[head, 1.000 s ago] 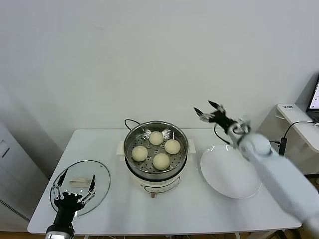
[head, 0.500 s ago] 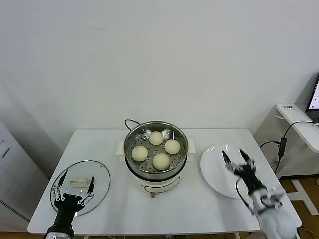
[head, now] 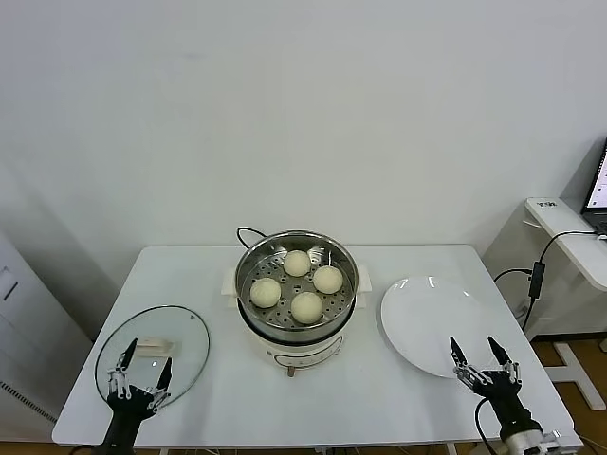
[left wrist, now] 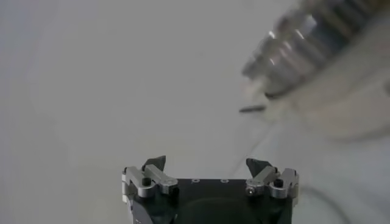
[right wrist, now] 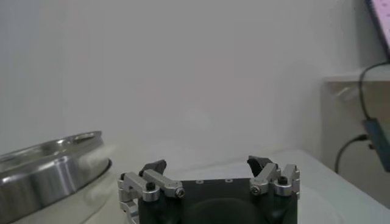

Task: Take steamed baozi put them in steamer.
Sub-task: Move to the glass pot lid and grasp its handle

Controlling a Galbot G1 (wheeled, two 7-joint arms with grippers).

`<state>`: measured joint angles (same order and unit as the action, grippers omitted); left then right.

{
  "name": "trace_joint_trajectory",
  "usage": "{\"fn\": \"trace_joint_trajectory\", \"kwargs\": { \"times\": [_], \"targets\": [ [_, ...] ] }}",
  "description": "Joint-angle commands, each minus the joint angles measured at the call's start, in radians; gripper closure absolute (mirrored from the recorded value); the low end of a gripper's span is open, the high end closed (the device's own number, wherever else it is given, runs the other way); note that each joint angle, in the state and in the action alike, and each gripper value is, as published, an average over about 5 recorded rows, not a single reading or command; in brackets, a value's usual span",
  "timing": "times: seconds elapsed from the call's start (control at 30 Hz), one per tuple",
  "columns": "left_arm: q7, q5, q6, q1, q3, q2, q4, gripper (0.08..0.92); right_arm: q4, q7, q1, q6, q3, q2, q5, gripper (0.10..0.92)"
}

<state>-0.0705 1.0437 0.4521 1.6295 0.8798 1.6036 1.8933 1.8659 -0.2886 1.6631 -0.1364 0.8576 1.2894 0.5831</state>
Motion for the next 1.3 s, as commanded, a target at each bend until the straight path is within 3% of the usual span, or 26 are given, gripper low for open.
{"fn": "trace_joint_trajectory", "kwargs": {
  "times": [0.03, 0.73, 1.3],
  "targets": [
    [-0.218, 0.545, 0.090, -0.093, 0.083, -0.141, -0.233, 0.177, 0.028, -0.005, 0.079, -0.030, 0.028, 0.043, -0.038, 0.203],
    [-0.197, 0.560, -0.048, -0.313, 0.029, -0.226, -0.391, 0.177, 0.019, 0.011, 0.091, -0.085, -0.001, 0.036, -0.069, 0.203],
    [-0.195, 0.521, -0.065, -0.372, -0.006, -0.234, -0.482, 0.197, 0.023, 0.011, 0.105, -0.091, 0.016, 0.045, -0.080, 0.203]
  ]
}}
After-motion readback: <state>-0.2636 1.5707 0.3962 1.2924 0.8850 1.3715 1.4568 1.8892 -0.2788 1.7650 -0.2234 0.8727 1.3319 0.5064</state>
